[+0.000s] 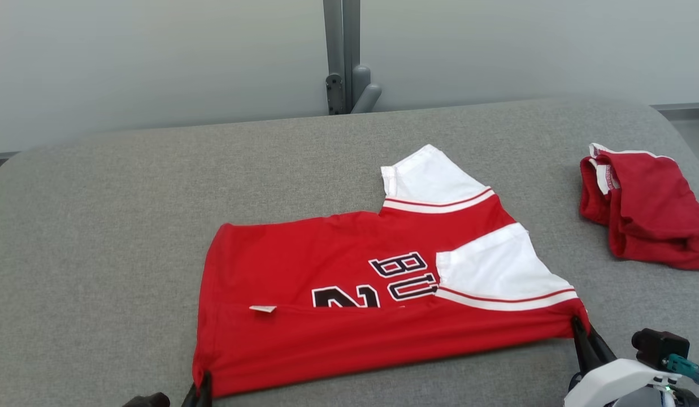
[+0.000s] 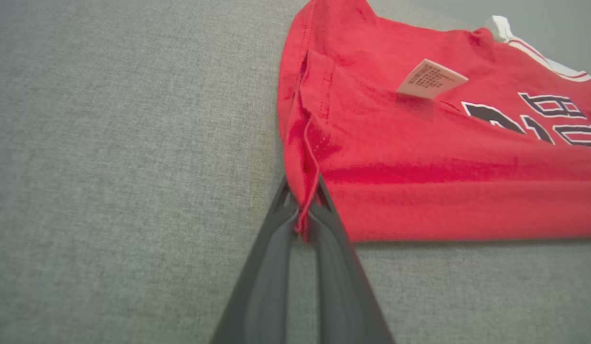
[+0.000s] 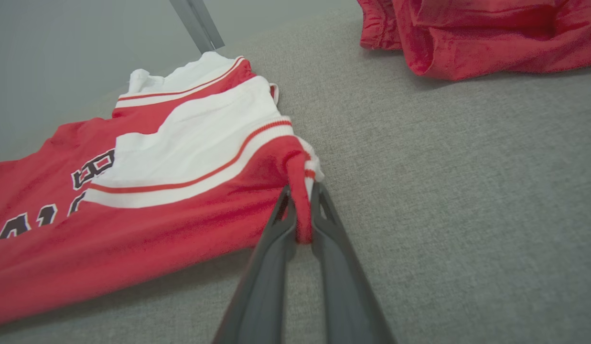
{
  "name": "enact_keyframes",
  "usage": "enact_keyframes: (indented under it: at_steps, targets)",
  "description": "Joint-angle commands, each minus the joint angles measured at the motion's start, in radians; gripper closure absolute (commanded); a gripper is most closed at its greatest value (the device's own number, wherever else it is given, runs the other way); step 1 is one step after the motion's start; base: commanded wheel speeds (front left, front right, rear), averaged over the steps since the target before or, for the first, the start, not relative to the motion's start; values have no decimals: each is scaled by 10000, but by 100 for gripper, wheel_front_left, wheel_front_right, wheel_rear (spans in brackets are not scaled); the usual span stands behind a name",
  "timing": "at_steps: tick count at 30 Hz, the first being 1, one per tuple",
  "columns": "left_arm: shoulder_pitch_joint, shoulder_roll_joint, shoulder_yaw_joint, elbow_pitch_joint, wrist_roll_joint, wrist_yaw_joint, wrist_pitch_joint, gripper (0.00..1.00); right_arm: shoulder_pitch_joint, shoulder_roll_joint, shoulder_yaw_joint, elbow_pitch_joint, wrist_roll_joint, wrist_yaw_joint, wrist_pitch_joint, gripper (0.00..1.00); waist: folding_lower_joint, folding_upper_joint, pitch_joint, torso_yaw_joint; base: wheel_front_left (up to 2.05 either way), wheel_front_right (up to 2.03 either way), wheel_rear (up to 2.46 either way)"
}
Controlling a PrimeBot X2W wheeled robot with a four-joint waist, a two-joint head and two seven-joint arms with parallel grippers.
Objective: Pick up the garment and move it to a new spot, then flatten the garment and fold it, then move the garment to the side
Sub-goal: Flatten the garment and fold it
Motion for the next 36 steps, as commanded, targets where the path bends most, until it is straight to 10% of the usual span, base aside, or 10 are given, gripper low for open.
enact_keyframes:
  at_steps: [1, 6, 7, 8, 9, 19, 36]
  targets:
    - [277, 87, -40, 62, -77, 37, 2, 100, 245, -147, -67, -37, 120, -26, -13, 100, 0, 0, -241, -15, 0, 0, 0]
    - [440, 86, -339, 20, -242, 36, 2, 100, 457, -133, -3, 25, 205, -26, -13, 100, 0, 0, -120, 28, 0, 0, 0]
    - [418, 86, -363, 15, -252, 35, 2, 88, 437, -124, -63, 93, 175, -26, -13, 100, 0, 0, -84, 39, 0, 0, 0]
    - [376, 86, -378, 2, -242, 35, 2, 25, 395, -106, -201, 180, 121, -26, -13, 0, 0, 0, -31, 51, 0, 0, 0]
    - [298, 86, -404, -23, -220, 35, 2, 0, 318, -79, -277, 243, 55, -26, -15, 0, 0, 0, 59, 76, 0, 0, 0]
    - [-2084, 203, 51, -775, 593, 48, 1, 0, -1412, -54, -707, -812, -836, -17, -13, 0, 0, 0, 1749, 392, 0, 0, 0]
    - [-6053, 554, -395, 2586, 1405, 38, 2, 0, -3821, -164, 690, -1310, -853, -17, -13, 0, 0, 0, 2910, 134, 0, 0, 0]
